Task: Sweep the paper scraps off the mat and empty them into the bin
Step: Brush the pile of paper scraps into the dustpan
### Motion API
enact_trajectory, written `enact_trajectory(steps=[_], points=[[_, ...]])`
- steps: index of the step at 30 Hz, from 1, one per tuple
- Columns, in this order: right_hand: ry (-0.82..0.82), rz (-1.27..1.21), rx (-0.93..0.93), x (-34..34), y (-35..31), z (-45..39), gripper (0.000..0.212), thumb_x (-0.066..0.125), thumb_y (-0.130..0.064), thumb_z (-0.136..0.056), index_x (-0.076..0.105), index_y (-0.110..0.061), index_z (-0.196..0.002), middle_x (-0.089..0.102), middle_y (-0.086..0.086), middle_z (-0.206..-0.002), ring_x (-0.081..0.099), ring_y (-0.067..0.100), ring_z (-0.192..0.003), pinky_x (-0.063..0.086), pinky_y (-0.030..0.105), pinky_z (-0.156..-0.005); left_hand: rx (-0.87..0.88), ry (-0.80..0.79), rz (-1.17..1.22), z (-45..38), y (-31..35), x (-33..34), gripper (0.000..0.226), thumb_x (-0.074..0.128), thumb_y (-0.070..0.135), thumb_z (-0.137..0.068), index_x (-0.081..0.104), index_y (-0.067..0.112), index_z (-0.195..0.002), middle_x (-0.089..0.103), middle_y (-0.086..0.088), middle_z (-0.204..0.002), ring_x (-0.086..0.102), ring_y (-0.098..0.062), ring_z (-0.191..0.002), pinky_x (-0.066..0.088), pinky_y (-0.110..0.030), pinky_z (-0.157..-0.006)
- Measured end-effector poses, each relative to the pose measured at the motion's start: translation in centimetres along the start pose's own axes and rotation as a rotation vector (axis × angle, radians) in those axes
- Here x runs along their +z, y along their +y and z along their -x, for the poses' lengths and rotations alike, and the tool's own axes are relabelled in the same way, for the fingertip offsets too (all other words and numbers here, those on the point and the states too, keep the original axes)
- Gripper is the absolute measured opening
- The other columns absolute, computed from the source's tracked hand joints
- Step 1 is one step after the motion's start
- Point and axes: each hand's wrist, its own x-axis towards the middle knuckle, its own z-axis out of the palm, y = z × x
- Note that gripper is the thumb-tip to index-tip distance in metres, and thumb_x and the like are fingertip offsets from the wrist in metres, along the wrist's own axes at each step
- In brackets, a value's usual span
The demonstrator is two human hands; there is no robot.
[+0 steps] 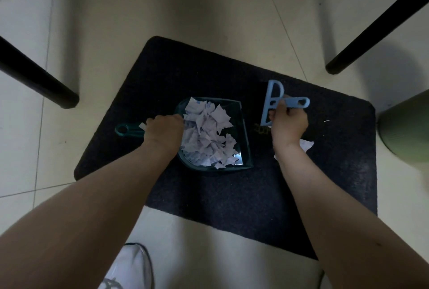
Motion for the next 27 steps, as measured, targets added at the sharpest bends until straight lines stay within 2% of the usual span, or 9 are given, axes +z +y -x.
enact_trajectory(steps=[3,6,8,10,14,19,21,23,27], points=[[0.040,0.080,-0.017,-0.5,0.5,-0.6,0.028,0.044,-0.022,-0.098,0.065,-0.014,-0.115,0.069,0.006,-0.101,0.066,0.017,-0.092,0.053,0.029,-0.078,0.001,-0.002,0.003,0.0,0.0,-0.1,0.035,0.053,0.009,-0.093,0.044,0.005,-0.126,0.058,-0.013,-0.122,0.056,-0.031,-0.112,0.043,-0.039,-0.092],[-0.066,0.151,0.027,-0.2,1.8,0.3,0.029,0.045,-0.023,-0.098,0.064,-0.014,-0.117,0.069,0.006,-0.105,0.064,0.017,-0.094,0.052,0.030,-0.081,0.007,0.000,0.005,0.1,0.0,-0.1,0.034,0.053,0.009,-0.093,0.044,0.005,-0.125,0.058,-0.013,-0.122,0.056,-0.031,-0.111,0.042,-0.039,-0.093],[-0.157,0.123,0.043,-0.1,2.3,1.2,0.026,0.046,-0.022,-0.098,0.065,-0.016,-0.114,0.070,0.008,-0.102,0.066,0.020,-0.092,0.055,0.036,-0.083,0.015,0.007,-0.001,0.1,0.0,-0.1,0.033,0.052,0.008,-0.093,0.044,0.005,-0.125,0.058,-0.013,-0.122,0.056,-0.031,-0.111,0.042,-0.039,-0.092],[-0.179,0.068,0.034,-0.5,2.1,1.5,0.024,0.046,-0.021,-0.098,0.066,-0.017,-0.111,0.070,0.007,-0.097,0.067,0.020,-0.089,0.056,0.037,-0.081,0.033,0.014,-0.008,0.2,0.3,-0.1,0.031,0.051,0.008,-0.094,0.045,0.005,-0.123,0.058,-0.013,-0.121,0.057,-0.031,-0.110,0.043,-0.038,-0.091],[-0.001,-0.011,0.004,-3.6,1.2,0.2,0.023,0.047,-0.022,-0.097,0.066,-0.020,-0.110,0.070,0.000,-0.090,0.068,0.014,-0.083,0.055,0.029,-0.074,0.072,0.022,-0.016,0.2,1.7,-0.3,0.030,0.051,0.007,-0.093,0.046,0.005,-0.122,0.059,-0.012,-0.119,0.058,-0.030,-0.108,0.044,-0.037,-0.089],[0.276,0.141,-0.009,-9.4,3.1,-2.7,0.028,0.048,-0.025,-0.097,0.063,-0.018,-0.119,0.071,0.010,-0.099,0.068,0.024,-0.090,0.055,0.041,-0.085,0.093,-0.001,-0.029,0.1,4.1,-1.0,0.034,0.054,0.009,-0.092,0.045,0.006,-0.125,0.058,-0.011,-0.122,0.056,-0.029,-0.111,0.043,-0.037,-0.091],[0.284,0.206,0.020,-10.9,4.1,-2.9,0.029,0.047,-0.025,-0.097,0.062,-0.017,-0.121,0.069,0.012,-0.107,0.065,0.026,-0.098,0.051,0.036,-0.089,0.095,0.002,-0.046,0.1,4.7,-1.0,0.035,0.055,0.008,-0.092,0.044,0.007,-0.125,0.057,-0.011,-0.121,0.056,-0.028,-0.111,0.043,-0.036,-0.091],[0.255,0.253,0.053,-11.6,5.0,-2.7,0.030,0.046,-0.024,-0.098,0.061,-0.016,-0.123,0.067,0.013,-0.112,0.063,0.026,-0.103,0.046,0.027,-0.085,0.098,0.014,-0.060,0.3,5.2,-0.9,0.035,0.055,0.008,-0.091,0.044,0.007,-0.125,0.058,-0.010,-0.119,0.057,-0.028,-0.109,0.043,-0.035,-0.089],[0.207,0.335,0.081,-10.7,5.7,-1.8,0.030,0.046,-0.022,-0.098,0.061,-0.011,-0.121,0.066,0.016,-0.110,0.062,0.030,-0.102,0.042,0.026,-0.078,0.104,0.007,-0.049,0.3,6.3,-0.9,0.036,0.054,0.008,-0.092,0.043,0.006,-0.126,0.057,-0.011,-0.121,0.055,-0.029,-0.111,0.042,-0.037,-0.091]])
